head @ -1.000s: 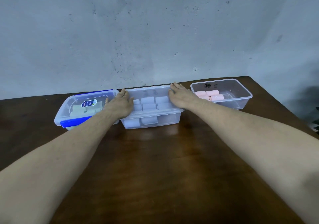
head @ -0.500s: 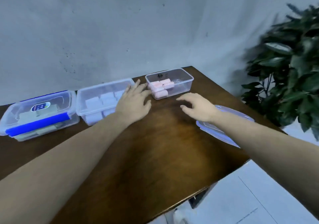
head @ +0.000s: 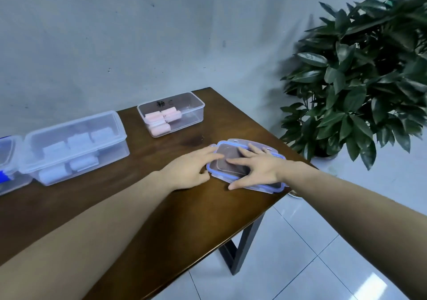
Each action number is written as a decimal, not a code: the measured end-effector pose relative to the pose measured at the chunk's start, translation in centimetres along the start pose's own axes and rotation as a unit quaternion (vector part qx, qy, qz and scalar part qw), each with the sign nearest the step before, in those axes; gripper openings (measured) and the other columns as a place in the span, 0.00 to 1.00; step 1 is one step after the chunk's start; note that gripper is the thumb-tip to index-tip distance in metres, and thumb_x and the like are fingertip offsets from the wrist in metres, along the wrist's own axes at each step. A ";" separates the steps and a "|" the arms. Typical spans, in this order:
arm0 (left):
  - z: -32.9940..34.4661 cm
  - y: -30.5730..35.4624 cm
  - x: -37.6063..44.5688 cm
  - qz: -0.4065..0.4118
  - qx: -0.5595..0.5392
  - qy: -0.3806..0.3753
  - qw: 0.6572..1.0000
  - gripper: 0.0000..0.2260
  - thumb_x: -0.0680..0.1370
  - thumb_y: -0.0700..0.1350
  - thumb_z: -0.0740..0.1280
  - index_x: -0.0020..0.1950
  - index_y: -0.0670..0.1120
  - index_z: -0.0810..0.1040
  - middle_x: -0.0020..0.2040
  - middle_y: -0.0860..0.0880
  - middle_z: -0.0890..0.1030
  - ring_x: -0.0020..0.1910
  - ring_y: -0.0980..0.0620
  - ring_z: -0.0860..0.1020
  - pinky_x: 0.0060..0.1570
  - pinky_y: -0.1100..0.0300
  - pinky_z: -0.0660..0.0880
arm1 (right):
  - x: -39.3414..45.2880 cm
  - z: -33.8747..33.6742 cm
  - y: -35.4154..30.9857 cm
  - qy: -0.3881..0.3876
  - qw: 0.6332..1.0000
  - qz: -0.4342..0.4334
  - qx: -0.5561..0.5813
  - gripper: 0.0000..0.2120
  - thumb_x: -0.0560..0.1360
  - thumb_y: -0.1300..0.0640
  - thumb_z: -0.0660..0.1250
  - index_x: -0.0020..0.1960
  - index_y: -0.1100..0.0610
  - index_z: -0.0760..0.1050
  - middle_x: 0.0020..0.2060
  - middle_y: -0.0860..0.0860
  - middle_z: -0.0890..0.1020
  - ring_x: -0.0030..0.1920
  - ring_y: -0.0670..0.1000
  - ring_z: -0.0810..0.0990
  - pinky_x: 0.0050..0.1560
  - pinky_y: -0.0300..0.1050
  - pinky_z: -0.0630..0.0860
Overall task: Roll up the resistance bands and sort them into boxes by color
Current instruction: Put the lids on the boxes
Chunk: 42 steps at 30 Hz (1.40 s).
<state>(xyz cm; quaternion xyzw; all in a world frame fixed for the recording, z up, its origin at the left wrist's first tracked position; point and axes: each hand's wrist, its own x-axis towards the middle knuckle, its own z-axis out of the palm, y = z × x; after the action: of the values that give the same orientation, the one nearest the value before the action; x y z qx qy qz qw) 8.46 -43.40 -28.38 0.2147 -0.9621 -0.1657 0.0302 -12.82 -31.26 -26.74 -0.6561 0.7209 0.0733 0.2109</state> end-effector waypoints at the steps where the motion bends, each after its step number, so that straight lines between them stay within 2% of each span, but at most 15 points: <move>1: 0.1 0.1 0.2 0.023 0.021 0.000 1.000 0.25 0.79 0.44 0.64 0.75 0.57 0.67 0.79 0.57 0.60 0.76 0.58 0.60 0.73 0.58 0.63 | 0.3 -0.1 0.2 0.001 1.000 -0.010 -0.004 0.42 0.68 0.22 0.59 0.78 0.33 0.52 0.81 0.47 0.45 0.79 0.56 0.35 0.76 0.66 0.37; 4: 0.8 0.2 0.6 0.001 -0.010 -0.025 1.000 0.24 0.78 0.44 0.63 0.73 0.59 0.70 0.78 0.61 0.61 0.77 0.62 0.56 0.75 0.60 0.58 | 0.8 -1.1 1.0 0.000 0.998 -0.064 -0.022 0.37 0.72 0.31 0.63 0.78 0.37 0.56 0.81 0.47 0.49 0.80 0.57 0.40 0.77 0.65 0.41; 6: 1.3 -0.1 0.4 -0.007 -0.046 -0.005 0.999 0.24 0.76 0.44 0.65 0.72 0.59 0.71 0.76 0.63 0.62 0.77 0.63 0.55 0.75 0.62 0.55 | 1.2 -2.0 1.2 -0.003 0.995 -0.103 -0.003 0.35 0.73 0.36 0.62 0.78 0.40 0.60 0.80 0.46 0.56 0.80 0.55 0.52 0.78 0.58 0.52; 10: 0.4 0.5 0.3 -0.020 -0.110 0.135 0.985 0.19 0.77 0.37 0.68 0.61 0.59 0.79 0.64 0.63 0.76 0.68 0.63 0.70 0.70 0.65 0.63 | 2.3 -4.6 1.5 -0.013 0.985 -0.163 0.063 0.31 0.70 0.33 0.57 0.72 0.35 0.69 0.65 0.45 0.78 0.61 0.47 0.76 0.65 0.49 0.73; 12: -0.9 1.0 0.2 -0.085 -0.143 0.191 0.967 0.19 0.77 0.34 0.66 0.54 0.60 0.78 0.56 0.62 0.80 0.58 0.59 0.76 0.62 0.62 0.71 | 2.6 -6.2 1.2 -0.005 0.976 -0.194 0.102 0.24 0.73 0.38 0.60 0.67 0.37 0.75 0.56 0.44 0.81 0.53 0.47 0.79 0.59 0.48 0.77; 16: -3.3 0.4 -0.7 -0.131 -0.196 0.285 0.929 0.16 0.78 0.38 0.69 0.46 0.63 0.79 0.45 0.61 0.81 0.46 0.58 0.78 0.51 0.63 0.74 | 3.8 -9.3 2.3 0.058 0.950 -0.244 0.187 0.10 0.75 0.41 0.69 0.54 0.40 0.81 0.49 0.39 0.83 0.50 0.43 0.81 0.56 0.43 0.77; 19: -5.4 -0.2 -1.9 -0.162 -0.239 0.376 0.880 0.17 0.77 0.38 0.70 0.44 0.63 0.81 0.40 0.66 0.80 0.39 0.64 0.76 0.44 0.72 0.70 | 6.4 -10.3 3.8 0.094 0.930 -0.256 0.248 0.08 0.75 0.46 0.73 0.49 0.48 0.82 0.42 0.48 0.84 0.44 0.46 0.82 0.52 0.51 0.79; 21: -6.5 -1.0 -2.1 -0.187 -0.259 0.409 0.855 0.13 0.76 0.38 0.72 0.46 0.59 0.81 0.40 0.65 0.81 0.38 0.62 0.75 0.42 0.72 0.71 | 8.4 -10.2 4.1 0.124 0.896 -0.250 0.346 0.07 0.77 0.53 0.72 0.46 0.58 0.82 0.41 0.55 0.85 0.42 0.50 0.84 0.53 0.56 0.81; 23: -7.5 -1.9 -1.6 -0.213 -0.302 0.438 0.820 0.10 0.75 0.39 0.72 0.52 0.53 0.80 0.42 0.63 0.81 0.40 0.60 0.77 0.38 0.71 0.73 | 10.2 -10.5 3.5 0.146 0.860 -0.242 0.424 0.07 0.78 0.57 0.70 0.46 0.61 0.81 0.40 0.55 0.86 0.41 0.52 0.84 0.53 0.54 0.81; 27: -8.7 -4.5 -0.5 -0.218 -0.439 0.469 0.735 0.19 0.76 0.35 0.71 0.62 0.52 0.76 0.58 0.46 0.82 0.51 0.51 0.81 0.54 0.55 0.79 | 13.7 -12.4 0.7 0.164 0.785 -0.219 0.556 0.02 0.77 0.60 0.71 0.49 0.56 0.80 0.36 0.54 0.84 0.35 0.53 0.81 0.39 0.46 0.80; 29: -9.4 -6.0 0.3 -0.229 -0.470 0.485 0.701 0.18 0.76 0.35 0.71 0.63 0.51 0.77 0.53 0.42 0.83 0.48 0.47 0.81 0.55 0.51 0.78 | 15.7 -13.6 -0.1 0.173 0.765 -0.188 0.591 0.11 0.74 0.60 0.75 0.54 0.53 0.77 0.38 0.55 0.83 0.34 0.53 0.80 0.38 0.44 0.79; 31: -10.4 -7.3 1.3 -0.242 -0.510 0.525 0.636 0.15 0.77 0.35 0.70 0.61 0.50 0.78 0.43 0.47 0.81 0.39 0.51 0.79 0.48 0.57 0.79 | 17.9 -14.4 -0.4 0.160 0.772 -0.149 0.597 0.19 0.72 0.57 0.77 0.59 0.50 0.74 0.43 0.56 0.83 0.39 0.53 0.82 0.45 0.48 0.80; 34: -11.7 -9.8 3.7 -0.278 -0.559 0.558 0.546 0.12 0.79 0.34 0.67 0.62 0.44 0.77 0.42 0.47 0.78 0.31 0.56 0.76 0.37 0.65 0.77 | 21.1 -15.1 -1.0 0.146 0.794 -0.099 0.582 0.17 0.72 0.57 0.77 0.57 0.52 0.75 0.47 0.52 0.82 0.40 0.48 0.81 0.44 0.46 0.77; 38: -11.3 -12.2 6.1 -0.344 -0.544 0.548 0.534 0.10 0.80 0.36 0.65 0.61 0.43 0.78 0.43 0.49 0.81 0.33 0.56 0.76 0.34 0.66 0.76 | 23.9 -15.6 -1.2 0.159 0.783 -0.075 0.596 0.23 0.75 0.58 0.74 0.68 0.58 0.74 0.53 0.54 0.83 0.39 0.46 0.80 0.41 0.39 0.75; 42: -10.7 -13.2 7.3 -0.381 -0.553 0.521 0.526 0.10 0.79 0.38 0.68 0.58 0.49 0.78 0.49 0.49 0.84 0.42 0.51 0.84 0.41 0.59 0.82 | 26.7 -15.6 -1.2 0.195 0.799 -0.045 0.567 0.21 0.77 0.56 0.71 0.69 0.55 0.75 0.59 0.49 0.82 0.52 0.46 0.83 0.57 0.41 0.79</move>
<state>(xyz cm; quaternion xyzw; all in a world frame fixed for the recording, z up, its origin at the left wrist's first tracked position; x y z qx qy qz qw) 8.54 -61.08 -22.77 0.5496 -0.3167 -0.5189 0.5731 -16.19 -61.82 -23.20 -0.4517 0.6291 -0.4874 0.4032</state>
